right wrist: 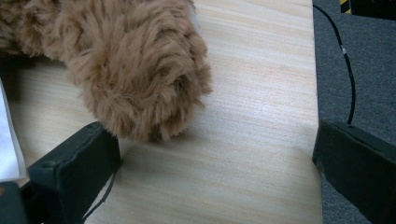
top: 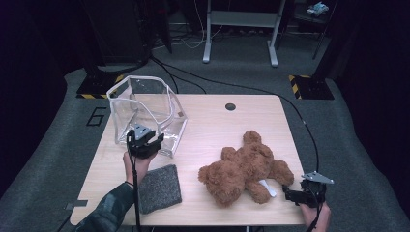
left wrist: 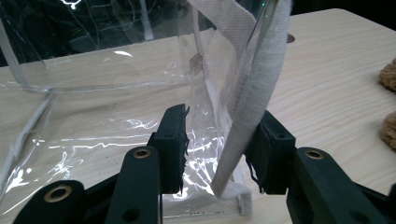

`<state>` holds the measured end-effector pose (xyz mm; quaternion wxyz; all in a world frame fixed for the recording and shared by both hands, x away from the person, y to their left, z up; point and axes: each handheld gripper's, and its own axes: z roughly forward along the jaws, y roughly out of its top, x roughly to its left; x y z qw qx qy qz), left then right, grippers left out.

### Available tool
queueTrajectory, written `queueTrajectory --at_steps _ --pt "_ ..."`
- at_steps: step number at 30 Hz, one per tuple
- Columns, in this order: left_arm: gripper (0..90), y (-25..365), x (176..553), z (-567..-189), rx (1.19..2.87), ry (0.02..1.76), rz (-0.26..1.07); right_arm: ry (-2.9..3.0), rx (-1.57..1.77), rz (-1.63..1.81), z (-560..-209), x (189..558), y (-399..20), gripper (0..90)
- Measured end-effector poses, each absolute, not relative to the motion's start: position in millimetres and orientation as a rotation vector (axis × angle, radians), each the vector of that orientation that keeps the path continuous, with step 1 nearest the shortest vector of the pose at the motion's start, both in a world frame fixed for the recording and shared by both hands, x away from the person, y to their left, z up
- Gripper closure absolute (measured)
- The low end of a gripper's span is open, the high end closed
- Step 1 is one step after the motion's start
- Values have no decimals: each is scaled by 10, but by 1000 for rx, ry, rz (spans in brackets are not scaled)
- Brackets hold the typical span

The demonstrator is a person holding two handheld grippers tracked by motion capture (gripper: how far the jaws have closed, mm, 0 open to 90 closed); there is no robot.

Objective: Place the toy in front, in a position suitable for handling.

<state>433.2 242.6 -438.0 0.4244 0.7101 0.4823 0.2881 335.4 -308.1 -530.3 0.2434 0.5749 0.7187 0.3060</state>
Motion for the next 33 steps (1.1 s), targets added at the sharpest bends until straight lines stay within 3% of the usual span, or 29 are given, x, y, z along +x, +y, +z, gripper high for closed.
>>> queueTrajectory --at_steps 5,9,24,26,27,30,33 --pt "592 2411 4382 -4384 1750 1220 735 1964 1569 836 -5303 3355 -3082 3" --pt "706 2391 4419 -4377 1741 1205 753 1964 1570 836 -5303 3355 -3081 3" --pt "657 2418 4773 -4397 1681 1297 683 1965 1569 835 -5303 3356 -3084 3" --pt "528 2430 4796 -4399 1661 1324 681 1965 1570 835 -5303 3356 -3084 3" --pt "528 2445 4791 -4399 1676 1327 664 1965 1569 835 -5303 3356 -3084 3" --pt "331 2568 4692 -4412 1678 1312 670 1965 1569 835 -5303 3356 -3084 3" --pt "248 2667 4627 -4409 1701 1295 699 1965 1569 834 -5303 3355 -3084 3"
